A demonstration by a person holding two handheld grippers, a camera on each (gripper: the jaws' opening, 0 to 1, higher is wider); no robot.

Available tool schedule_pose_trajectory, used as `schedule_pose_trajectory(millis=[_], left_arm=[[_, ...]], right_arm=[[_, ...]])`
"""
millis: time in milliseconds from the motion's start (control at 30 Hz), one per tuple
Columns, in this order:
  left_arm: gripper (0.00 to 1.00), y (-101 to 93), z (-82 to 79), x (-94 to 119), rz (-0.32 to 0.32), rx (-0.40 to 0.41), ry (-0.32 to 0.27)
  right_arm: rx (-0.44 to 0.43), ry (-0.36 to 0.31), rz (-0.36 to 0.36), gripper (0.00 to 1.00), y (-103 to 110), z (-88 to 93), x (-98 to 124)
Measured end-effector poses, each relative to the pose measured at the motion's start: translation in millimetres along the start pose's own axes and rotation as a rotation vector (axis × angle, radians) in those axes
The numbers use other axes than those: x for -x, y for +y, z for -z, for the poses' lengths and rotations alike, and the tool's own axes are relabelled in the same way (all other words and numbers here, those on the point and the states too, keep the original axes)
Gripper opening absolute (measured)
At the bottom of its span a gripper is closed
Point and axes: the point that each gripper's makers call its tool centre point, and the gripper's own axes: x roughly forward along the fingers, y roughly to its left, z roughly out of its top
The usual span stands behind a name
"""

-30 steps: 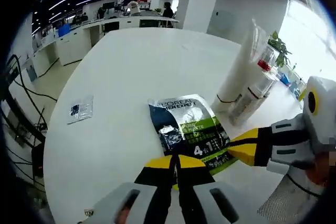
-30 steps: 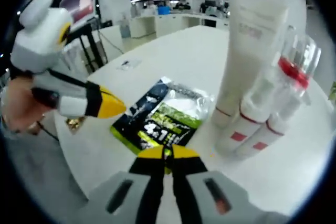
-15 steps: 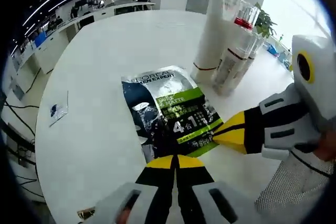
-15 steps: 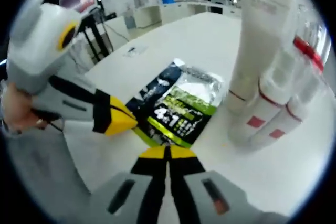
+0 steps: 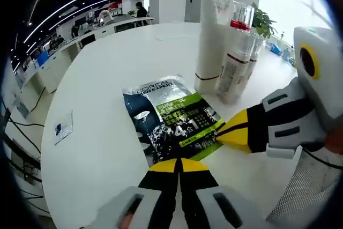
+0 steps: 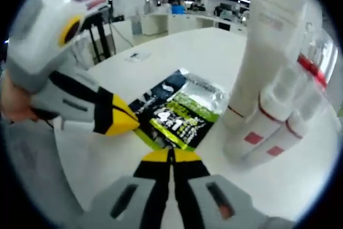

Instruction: Arrange the skincare products in the storage area until every visible bottle or jar stands upright without overlapping.

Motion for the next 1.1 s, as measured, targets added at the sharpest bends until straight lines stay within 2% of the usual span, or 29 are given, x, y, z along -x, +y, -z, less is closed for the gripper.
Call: schedule_pose_trajectory(millis=[633, 733, 800, 833, 933, 1100], left_arm=[[0.02, -0.9, -2.0, -1.3, 0.013, 0.017, -0.021], [0.08, -3.9, -3.0, 0.5, 0.032, 0.052, -0.014], [0.15, -0.6, -4.3, 2.0, 0.015, 0.06, -0.014], [0.17, 0.8, -5.9, 3.2, 0.01, 0.06, -0.024], [0.17, 5.8, -14.0, 7.2, 0.0, 0.081, -0.064], [0.17, 9.7, -22.3, 11.7, -0.006, 0.115, -0.105]], right_arm=[[0.018, -0.021, 0.01, 0.01, -2.0, -1.8, -0.9], [0.01, 0.001, 0.026, 0.01, -3.6, -0.8, 1.2], [0.046, 0.001, 0.061, 0.01, -7.8, -5.2, 4.9], [0.049, -0.041, 0.064, 0.01, -8.0, -13.3, 6.6], [0.005, -0.079, 0.049, 0.02, -6.2, -23.1, 10.3], [-0.033, -0.083, 0.038, 0.03, -5.1, -26.3, 12.6]])
